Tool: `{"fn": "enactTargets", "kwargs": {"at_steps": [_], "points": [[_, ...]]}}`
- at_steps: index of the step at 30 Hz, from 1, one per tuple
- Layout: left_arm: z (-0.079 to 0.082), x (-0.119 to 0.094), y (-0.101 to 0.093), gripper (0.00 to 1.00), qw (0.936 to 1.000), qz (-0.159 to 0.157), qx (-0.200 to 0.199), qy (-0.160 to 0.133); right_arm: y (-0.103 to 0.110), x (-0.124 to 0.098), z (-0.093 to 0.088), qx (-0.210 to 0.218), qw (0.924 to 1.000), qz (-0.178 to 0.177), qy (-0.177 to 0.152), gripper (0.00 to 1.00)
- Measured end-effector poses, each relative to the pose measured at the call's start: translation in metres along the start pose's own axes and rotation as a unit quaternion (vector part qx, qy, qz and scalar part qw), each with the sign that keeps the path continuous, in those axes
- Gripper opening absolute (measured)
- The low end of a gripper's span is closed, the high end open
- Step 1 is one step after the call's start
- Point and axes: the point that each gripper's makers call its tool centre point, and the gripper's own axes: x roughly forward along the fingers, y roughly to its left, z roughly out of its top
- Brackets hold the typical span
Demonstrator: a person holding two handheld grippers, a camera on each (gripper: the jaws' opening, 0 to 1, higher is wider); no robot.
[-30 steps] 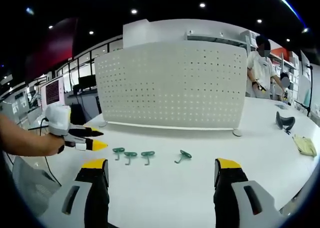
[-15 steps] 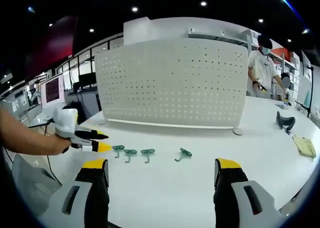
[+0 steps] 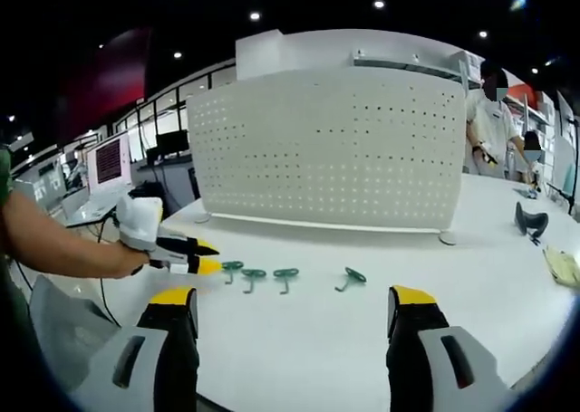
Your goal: Insert the hook assembly into the mounting plate slot until the hook locks in place.
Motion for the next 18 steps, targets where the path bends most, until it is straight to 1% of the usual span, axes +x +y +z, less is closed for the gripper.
{"fn": "enactTargets", "kwargs": {"at_steps": [4,7,13,15,18], "points": [[-0.002,0.001,0.001,0.23,1.0,-0.001,-0.001,0.001,0.016,0.003,-0.001,0.005,0.9992,0.039,0.001,0.86],[-0.003,0.002,0.002,0.21,1.0,0.0,0.0,0.002,0.023,0.005,-0.001,0.008,0.9984,0.055,0.002,0.86],[-0.004,0.002,0.003,0.18,1.0,-0.003,0.004,0.002,0.028,0.007,0.0,0.013,0.9975,0.069,-0.001,0.86],[-0.004,0.003,0.002,0.17,1.0,-0.005,0.004,0.003,0.031,0.008,0.0,0.019,0.9967,0.079,0.001,0.86],[-0.006,0.004,0.001,0.16,1.0,-0.006,0.005,0.004,0.031,0.008,0.0,0.022,0.9966,0.08,0.0,0.86]]}}
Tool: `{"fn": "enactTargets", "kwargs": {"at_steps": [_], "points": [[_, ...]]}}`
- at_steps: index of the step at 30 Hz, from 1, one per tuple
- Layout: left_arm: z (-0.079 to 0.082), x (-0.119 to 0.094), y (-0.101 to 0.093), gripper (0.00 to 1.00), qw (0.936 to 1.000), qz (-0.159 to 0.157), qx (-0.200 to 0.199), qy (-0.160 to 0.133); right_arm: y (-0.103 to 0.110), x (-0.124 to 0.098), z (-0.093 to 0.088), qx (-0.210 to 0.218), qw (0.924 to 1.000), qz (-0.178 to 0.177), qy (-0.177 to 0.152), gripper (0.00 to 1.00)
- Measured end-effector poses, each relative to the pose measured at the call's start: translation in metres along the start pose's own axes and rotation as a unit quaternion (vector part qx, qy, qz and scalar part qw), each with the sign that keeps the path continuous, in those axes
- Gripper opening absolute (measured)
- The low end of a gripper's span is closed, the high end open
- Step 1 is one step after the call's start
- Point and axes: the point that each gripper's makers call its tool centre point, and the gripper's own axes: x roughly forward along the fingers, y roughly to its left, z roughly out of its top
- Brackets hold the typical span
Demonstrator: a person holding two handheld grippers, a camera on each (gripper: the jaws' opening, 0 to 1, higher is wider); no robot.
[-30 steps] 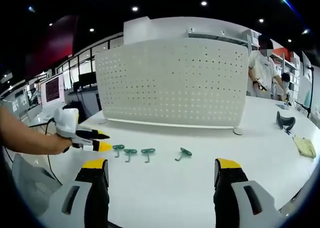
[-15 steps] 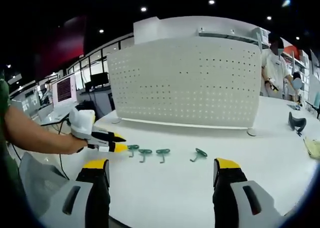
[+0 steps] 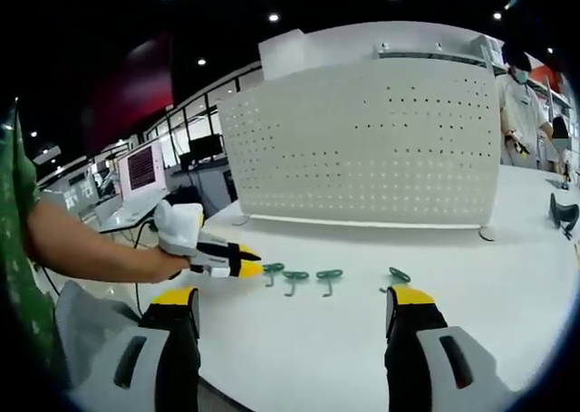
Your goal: Insert the hook assembly into the mounting plate slot until the hook locks in place.
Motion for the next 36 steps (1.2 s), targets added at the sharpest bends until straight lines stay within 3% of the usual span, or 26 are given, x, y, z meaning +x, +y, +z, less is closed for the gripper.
{"fn": "enactTargets", "kwargs": {"at_steps": [13,36], "points": [[-0.0021,0.0048,-0.0037,0.07,0.9999,-0.009,0.007,0.002,0.0,0.0025,0.0008,0.001,1.0,0.004,0.001,0.87],[-0.002,0.0062,-0.0042,0.04,0.9998,-0.014,0.016,0.001,-0.003,0.003,0.0005,0.002,1.0,-0.004,0.002,0.86]]}}
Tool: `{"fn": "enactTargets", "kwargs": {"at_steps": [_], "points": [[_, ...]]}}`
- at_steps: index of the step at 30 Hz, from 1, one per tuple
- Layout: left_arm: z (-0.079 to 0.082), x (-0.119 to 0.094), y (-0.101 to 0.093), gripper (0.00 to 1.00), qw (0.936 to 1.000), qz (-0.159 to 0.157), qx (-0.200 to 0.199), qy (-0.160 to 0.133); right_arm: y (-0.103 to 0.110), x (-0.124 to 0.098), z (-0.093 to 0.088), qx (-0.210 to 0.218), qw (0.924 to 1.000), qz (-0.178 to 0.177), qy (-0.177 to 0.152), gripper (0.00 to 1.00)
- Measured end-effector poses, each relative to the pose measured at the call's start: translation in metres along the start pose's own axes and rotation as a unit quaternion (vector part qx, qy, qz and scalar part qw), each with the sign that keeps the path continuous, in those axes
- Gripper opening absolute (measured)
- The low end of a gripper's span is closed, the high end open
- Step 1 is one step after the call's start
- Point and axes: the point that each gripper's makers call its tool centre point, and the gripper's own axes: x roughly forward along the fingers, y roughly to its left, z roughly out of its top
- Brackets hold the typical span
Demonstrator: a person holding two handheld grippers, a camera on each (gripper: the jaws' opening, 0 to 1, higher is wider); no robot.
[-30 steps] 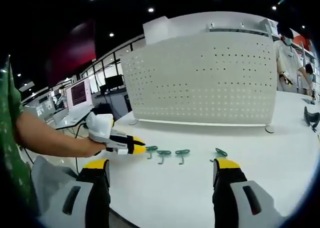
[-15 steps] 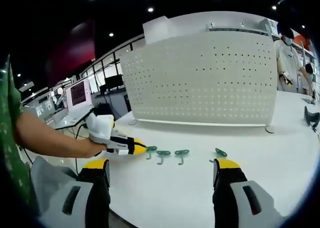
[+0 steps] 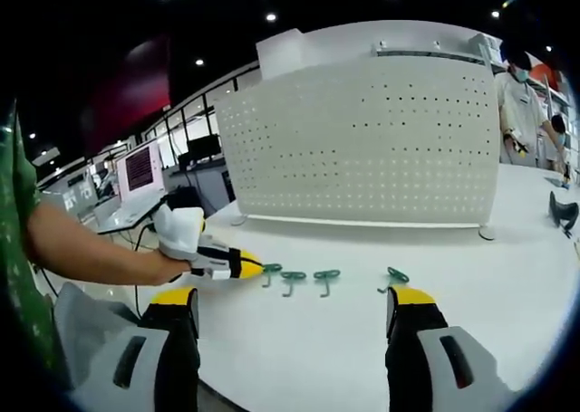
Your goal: Insert the hook assembly into the mounting plate slot until the hook locks in place.
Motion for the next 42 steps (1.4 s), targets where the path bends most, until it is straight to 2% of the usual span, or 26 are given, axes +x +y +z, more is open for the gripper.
{"fn": "enactTargets", "kwargs": {"at_steps": [9,19,27,34,42], "points": [[0.003,-0.003,-0.001,0.03,1.0,-0.002,0.0,-0.004,0.001,0.0,0.0,-0.001,1.0,0.001,-0.001,0.86],[0.002,-0.007,-0.002,0.02,1.0,-0.007,-0.003,0.006,0.002,-0.001,0.001,-0.003,1.0,0.001,-0.004,0.86],[0.008,-0.011,-0.001,0.02,0.9998,-0.014,-0.01,0.006,0.003,-0.002,0.004,-0.005,1.0,0.002,-0.007,0.86],[0.025,-0.019,-0.004,0.02,0.9996,-0.026,-0.013,-0.003,0.003,-0.003,0.007,-0.008,0.9999,0.002,-0.011,0.86],[0.057,-0.035,-0.008,0.02,0.9989,-0.042,0.005,-0.019,0.005,-0.003,0.016,-0.019,0.9996,0.005,-0.019,0.86]]}}
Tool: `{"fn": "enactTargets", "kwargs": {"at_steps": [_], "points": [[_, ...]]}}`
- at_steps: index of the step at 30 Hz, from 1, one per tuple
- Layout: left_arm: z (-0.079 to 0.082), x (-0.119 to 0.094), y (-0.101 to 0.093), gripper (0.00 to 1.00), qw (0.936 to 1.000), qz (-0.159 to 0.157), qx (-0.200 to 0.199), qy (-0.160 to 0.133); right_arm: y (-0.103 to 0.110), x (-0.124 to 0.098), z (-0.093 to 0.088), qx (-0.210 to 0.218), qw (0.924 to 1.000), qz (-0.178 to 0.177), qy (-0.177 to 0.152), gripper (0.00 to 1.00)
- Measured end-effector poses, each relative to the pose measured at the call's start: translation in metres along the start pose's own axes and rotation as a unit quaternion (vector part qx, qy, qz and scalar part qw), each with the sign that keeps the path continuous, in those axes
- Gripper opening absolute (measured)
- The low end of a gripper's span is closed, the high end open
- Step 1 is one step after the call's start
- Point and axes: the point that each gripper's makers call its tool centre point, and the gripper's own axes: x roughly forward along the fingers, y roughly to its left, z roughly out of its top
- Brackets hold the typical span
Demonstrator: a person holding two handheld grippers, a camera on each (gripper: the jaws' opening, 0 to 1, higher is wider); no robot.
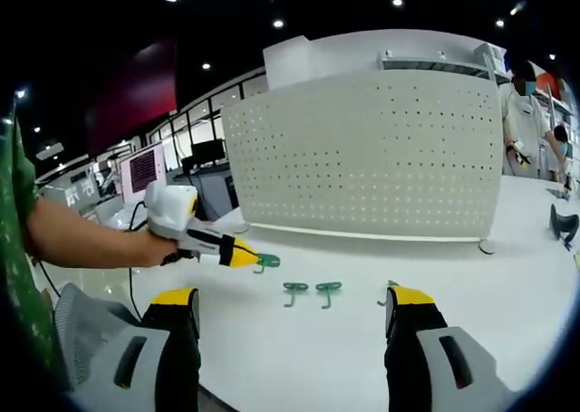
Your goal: Insert the hook assembly into the mounting plate slot until the hook locks in place.
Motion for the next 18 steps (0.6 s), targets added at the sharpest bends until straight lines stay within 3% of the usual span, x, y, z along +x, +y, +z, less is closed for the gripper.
{"fn": "enactTargets", "kwargs": {"at_steps": [4,18], "points": [[0.017,-0.008,-0.006,0.02,0.9998,-0.009,0.015,-0.007,-0.001,-0.001,0.004,-0.007,1.0,0.001,-0.004,0.85],[0.055,-0.026,-0.021,0.02,0.9982,-0.055,0.023,-0.007,-0.002,-0.004,0.018,-0.054,0.9985,0.011,-0.004,0.83]]}}
